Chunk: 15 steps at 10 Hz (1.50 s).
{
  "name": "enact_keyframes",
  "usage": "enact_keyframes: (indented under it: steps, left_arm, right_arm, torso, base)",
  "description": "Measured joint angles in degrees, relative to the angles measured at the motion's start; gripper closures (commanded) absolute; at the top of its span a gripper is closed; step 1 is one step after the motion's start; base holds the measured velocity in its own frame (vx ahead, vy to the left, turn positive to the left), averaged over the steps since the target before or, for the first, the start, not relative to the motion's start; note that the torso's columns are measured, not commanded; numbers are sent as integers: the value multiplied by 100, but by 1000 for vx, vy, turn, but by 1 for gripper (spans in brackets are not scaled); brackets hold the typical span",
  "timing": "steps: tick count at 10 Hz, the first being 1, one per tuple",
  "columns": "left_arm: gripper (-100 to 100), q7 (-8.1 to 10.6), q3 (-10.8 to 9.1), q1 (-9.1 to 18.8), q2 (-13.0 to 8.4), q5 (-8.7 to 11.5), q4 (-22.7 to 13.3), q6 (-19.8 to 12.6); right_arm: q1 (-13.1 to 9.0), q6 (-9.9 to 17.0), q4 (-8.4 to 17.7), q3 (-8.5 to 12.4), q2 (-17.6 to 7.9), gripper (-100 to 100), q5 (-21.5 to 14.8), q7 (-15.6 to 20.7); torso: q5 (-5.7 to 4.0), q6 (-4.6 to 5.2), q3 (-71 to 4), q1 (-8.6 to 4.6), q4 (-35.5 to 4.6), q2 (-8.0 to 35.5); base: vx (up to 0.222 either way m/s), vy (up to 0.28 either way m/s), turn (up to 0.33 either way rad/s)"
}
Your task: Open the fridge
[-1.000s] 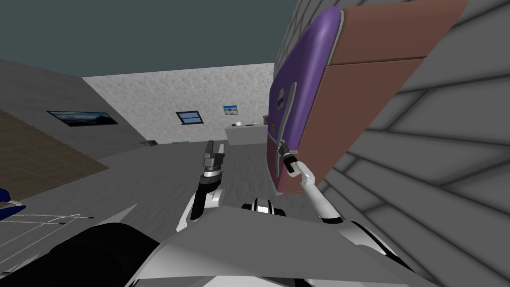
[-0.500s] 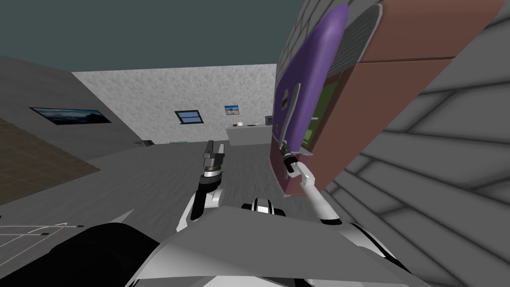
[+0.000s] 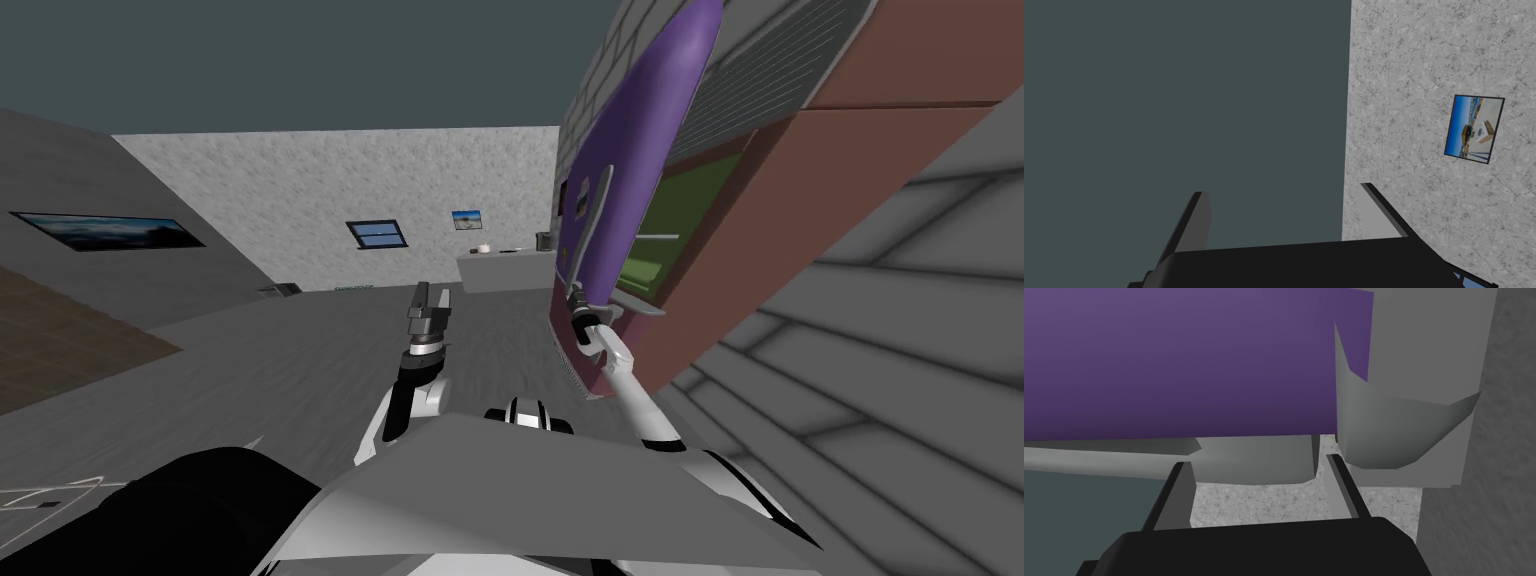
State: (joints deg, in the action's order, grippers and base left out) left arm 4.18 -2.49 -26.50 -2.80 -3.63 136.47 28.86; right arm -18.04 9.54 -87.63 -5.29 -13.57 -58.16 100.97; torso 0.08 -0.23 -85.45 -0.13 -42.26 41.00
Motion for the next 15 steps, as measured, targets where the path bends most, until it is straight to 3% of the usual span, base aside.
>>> enact_keyframes:
  steps: [5, 6, 8, 10, 15]
  left_arm:
    - [0, 0, 0, 0, 0, 0, 0, 0]
    - [0, 0, -2, 0, -2, 0, 0, 0]
    - [0, 0, -1, -1, -1, 0, 0, 0]
    - [0, 0, 0, -1, 0, 0, 1, 0]
    - [0, 0, -1, -1, -1, 0, 0, 0]
  right_arm:
    - [-1, 426, -82, 247, 123, 100, -179, 127]
    - [-13, 427, -91, 250, 133, 100, -188, 127]
    - [89, 615, -217, 233, 144, 100, -189, 180]
    - [113, 695, -232, 392, 239, 100, -381, 161]
    - [228, 963, -358, 597, 389, 100, -644, 177]
  torso:
    - [-7, 11, 34, -6, 10, 53]
    - [-26, 24, 62, -59, 11, 93]
    - [-7, 30, 33, -15, -5, 45]
    - [0, 16, 35, 15, 1, 47]
    - [-3, 35, 28, -33, -16, 40]
  base:
    - [58, 285, -35]
    - [121, 202, -22]
    - [124, 272, -67]
    - [122, 303, -36]
    - [139, 258, -36]
